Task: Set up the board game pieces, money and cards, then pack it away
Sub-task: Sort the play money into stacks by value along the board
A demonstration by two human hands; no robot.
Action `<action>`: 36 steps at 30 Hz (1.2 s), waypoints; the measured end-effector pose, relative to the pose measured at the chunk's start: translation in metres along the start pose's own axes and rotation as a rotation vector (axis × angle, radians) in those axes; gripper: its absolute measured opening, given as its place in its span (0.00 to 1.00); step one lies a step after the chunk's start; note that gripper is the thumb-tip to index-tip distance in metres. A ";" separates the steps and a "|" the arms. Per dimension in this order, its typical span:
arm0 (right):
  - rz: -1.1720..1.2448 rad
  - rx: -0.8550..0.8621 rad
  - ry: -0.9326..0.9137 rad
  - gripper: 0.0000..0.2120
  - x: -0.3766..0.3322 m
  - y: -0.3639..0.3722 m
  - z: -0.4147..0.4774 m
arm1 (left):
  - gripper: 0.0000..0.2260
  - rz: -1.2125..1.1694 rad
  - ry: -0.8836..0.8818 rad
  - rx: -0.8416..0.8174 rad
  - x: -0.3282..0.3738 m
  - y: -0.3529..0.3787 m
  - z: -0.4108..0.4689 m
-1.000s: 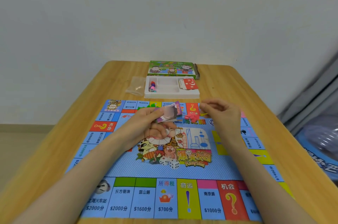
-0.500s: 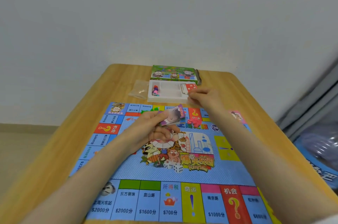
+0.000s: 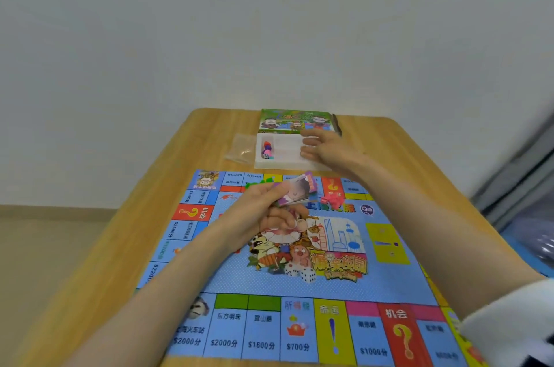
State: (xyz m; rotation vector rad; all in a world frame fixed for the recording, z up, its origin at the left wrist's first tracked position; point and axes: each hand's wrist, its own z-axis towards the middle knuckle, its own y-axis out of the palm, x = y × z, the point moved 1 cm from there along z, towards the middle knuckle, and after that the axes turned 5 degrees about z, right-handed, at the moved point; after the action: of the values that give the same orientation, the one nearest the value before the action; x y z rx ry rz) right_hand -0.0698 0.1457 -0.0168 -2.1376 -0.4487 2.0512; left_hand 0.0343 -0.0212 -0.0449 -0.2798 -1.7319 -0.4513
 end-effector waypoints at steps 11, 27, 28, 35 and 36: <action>-0.522 0.211 -0.245 0.13 0.015 0.015 0.007 | 0.13 0.000 -0.010 0.003 0.002 0.002 -0.002; 0.158 0.085 0.022 0.16 -0.002 0.031 -0.095 | 0.11 -0.056 0.092 0.129 -0.002 0.003 0.000; 0.136 0.078 -0.005 0.14 0.002 0.033 -0.105 | 0.10 -0.024 0.106 0.143 -0.002 0.004 0.000; 0.155 0.101 -0.135 0.07 0.015 0.016 -0.131 | 0.12 0.038 0.040 -0.026 -0.004 0.013 -0.007; 0.132 0.032 -0.142 0.07 0.013 0.013 -0.132 | 0.15 -0.003 -0.012 -0.085 -0.003 0.016 -0.008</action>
State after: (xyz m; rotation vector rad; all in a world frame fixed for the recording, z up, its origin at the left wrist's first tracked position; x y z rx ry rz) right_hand 0.0633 0.1509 -0.0255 -2.0635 -0.2956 2.2750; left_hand 0.0485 -0.0106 -0.0439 -0.3413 -1.7274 -0.5277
